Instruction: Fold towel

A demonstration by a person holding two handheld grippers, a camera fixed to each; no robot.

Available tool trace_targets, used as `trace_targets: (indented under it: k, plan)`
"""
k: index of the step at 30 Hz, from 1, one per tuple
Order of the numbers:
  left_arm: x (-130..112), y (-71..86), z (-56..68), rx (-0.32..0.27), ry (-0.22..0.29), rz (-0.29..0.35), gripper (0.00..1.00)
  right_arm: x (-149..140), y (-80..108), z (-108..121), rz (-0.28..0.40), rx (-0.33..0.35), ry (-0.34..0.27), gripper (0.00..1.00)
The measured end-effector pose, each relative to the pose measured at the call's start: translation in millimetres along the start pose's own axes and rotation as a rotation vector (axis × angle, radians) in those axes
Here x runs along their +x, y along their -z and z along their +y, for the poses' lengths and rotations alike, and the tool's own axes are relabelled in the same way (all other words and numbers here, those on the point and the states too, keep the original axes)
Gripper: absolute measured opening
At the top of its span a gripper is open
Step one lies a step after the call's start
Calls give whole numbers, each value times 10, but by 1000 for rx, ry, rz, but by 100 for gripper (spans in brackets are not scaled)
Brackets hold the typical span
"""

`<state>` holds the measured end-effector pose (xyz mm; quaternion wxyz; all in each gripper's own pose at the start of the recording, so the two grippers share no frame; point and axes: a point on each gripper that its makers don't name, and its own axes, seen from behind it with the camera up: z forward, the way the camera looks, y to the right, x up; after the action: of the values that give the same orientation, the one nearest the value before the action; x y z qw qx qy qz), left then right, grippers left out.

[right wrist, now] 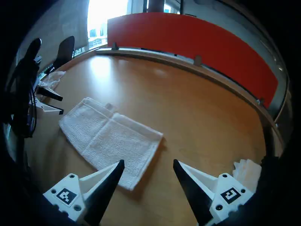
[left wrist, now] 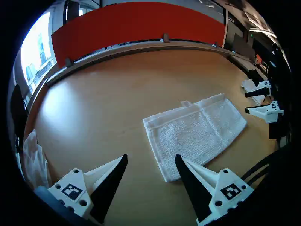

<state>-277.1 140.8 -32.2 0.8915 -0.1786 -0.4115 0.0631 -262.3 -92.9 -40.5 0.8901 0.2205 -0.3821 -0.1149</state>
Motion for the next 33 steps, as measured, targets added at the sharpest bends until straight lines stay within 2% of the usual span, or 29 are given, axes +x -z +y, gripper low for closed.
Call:
trace_targets:
  k: [12,33]
  plan:
    - [-77,99,27,4,35,7,93,-30,89,-58,4,2,-3,100]
    - [-226,273,-38,57,117,20,93,-113,115,-102,-10,48,50,100]
